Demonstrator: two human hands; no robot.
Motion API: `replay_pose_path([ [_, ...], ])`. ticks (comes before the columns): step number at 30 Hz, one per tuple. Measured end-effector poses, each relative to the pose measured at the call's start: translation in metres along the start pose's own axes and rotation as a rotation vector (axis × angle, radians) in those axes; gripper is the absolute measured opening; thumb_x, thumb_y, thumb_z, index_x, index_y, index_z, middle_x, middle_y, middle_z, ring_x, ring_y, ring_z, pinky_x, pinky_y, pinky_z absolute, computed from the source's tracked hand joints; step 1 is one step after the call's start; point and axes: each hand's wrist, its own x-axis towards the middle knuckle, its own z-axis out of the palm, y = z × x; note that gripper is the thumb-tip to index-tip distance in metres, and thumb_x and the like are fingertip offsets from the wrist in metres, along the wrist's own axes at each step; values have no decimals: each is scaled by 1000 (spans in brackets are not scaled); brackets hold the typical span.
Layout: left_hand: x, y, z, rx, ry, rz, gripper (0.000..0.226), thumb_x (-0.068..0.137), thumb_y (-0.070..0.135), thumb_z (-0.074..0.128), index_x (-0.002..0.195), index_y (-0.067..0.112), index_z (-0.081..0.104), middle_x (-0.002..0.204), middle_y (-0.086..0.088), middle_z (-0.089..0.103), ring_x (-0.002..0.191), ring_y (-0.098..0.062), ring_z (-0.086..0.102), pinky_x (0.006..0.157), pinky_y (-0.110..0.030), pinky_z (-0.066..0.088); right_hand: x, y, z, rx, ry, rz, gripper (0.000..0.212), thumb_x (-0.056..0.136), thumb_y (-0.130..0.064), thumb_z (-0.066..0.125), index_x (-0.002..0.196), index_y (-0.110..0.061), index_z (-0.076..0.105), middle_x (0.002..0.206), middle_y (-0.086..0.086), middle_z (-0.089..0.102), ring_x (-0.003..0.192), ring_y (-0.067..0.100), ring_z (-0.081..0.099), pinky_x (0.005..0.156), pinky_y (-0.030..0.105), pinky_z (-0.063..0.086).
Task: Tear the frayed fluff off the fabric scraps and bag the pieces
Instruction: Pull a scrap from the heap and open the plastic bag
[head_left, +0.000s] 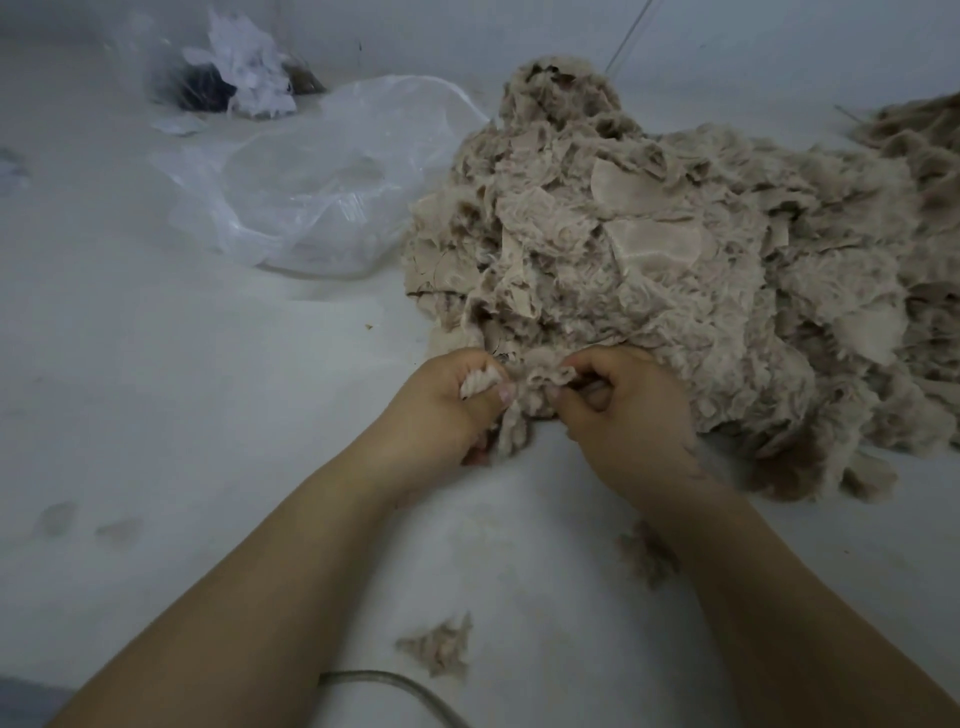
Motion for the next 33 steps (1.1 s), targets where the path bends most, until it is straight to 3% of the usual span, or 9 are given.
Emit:
replay_pose_path([
  [3,4,-3,5,111,37,43,19,83,21,78,82,19,60,53,14,56,45,-1,47,42,-18,40,0,1,6,25,11,7,16,84,-31,73,93,-18,70,86,7,67,75,22,64,68,24,44],
  [6,7,-6,9,367,93,136,32,67,29,89,78,29,59,66,14,57,58,5,51,53,-14,40,0,1,9,30,59,2,17,83,-33,73,94,-20,70,87,5,68,76,20,65,68,23,43],
  [9,8,-8,9,460,83,186,20,78,16,80,72,16,61,63,8,59,57,-2,51,56,-26,41,-1,1,10,26,48,2,16,83,-32,74,94,-21,69,83,5,68,76,20,65,69,23,44],
  [11,8,-8,5,358,39,148,16,82,5,74,71,8,63,59,0,63,53,-7,54,53,-27,45,-1,2,8,-7,52,-10,11,82,-26,74,90,-22,69,80,4,66,73,19,62,64,19,38],
  [15,5,-6,-7,68,-3,48,12,85,1,72,80,12,68,55,15,60,45,0,50,45,-14,40,0,4,6,-46,75,-45,10,79,-16,75,84,-21,68,73,2,59,73,17,54,61,18,28],
  [22,-1,-6,-28,-353,-30,-21,10,72,2,71,70,12,66,58,-8,62,44,-19,56,41,-24,46,0,5,0,-144,27,-40,13,79,-3,70,89,-10,73,86,0,54,83,14,48,66,12,25],
  [27,-3,-3,-37,-345,7,40,9,69,9,76,71,10,68,59,-7,64,44,-15,57,40,-18,42,-10,-9,-3,-173,3,-132,27,75,-4,70,99,-17,74,93,2,60,95,15,52,75,10,28],
  [30,-5,-2,-37,-339,-1,41,4,66,13,75,68,14,73,64,-9,66,54,-22,60,50,-25,49,-17,-27,-1,-99,115,-248,36,71,-15,66,106,-16,74,100,3,70,86,7,54,80,6,33],
  [33,-5,-3,-40,-370,26,35,15,64,10,80,76,8,71,76,-18,65,77,-36,58,77,-48,47,-20,-40,5,-3,152,-307,37,75,-31,63,108,-18,74,98,-3,69,64,1,54,71,4,40],
])
